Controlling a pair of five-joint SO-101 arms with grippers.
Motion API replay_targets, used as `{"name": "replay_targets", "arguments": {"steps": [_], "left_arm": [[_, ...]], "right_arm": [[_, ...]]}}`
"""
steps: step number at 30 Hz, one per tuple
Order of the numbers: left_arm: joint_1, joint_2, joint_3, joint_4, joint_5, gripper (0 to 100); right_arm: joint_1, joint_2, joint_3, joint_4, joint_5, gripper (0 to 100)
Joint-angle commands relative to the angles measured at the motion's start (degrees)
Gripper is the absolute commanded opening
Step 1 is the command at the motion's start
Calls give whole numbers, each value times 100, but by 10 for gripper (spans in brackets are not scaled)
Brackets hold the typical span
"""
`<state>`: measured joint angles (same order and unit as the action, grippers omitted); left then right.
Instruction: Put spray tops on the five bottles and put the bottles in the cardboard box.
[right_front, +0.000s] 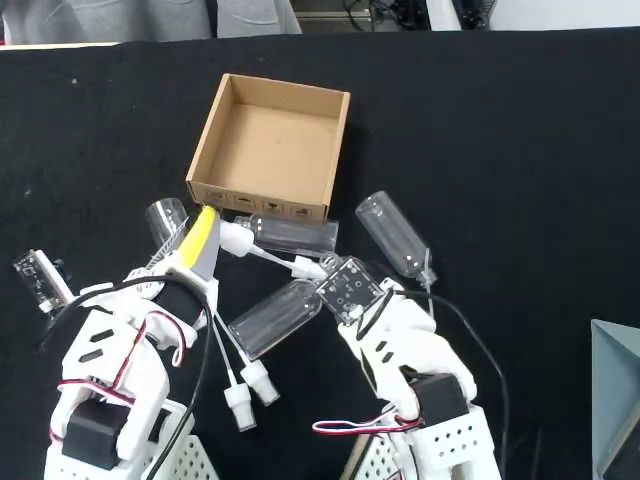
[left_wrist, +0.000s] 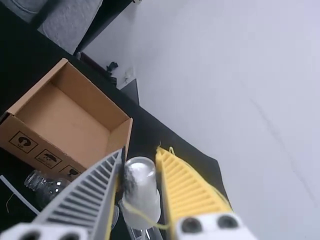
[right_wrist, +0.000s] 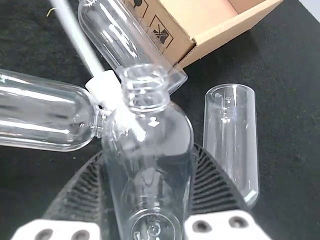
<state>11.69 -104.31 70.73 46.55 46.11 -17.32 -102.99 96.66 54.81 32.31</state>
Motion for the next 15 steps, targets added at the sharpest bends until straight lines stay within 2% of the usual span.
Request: {"name": "replay_targets", "arguments": {"steps": [1,11,15], "left_arm": [[-277,-18,-4,-580,-9,29],[-778,-18,40,-756,-44,29],[-716,-18,13,-457,-44,29]], "right_arm": [[-105,-585,-22,-44,18,29],[-105,-585,-22,-35,18,29],[-105,-585,-22,-35,18,29]]}}
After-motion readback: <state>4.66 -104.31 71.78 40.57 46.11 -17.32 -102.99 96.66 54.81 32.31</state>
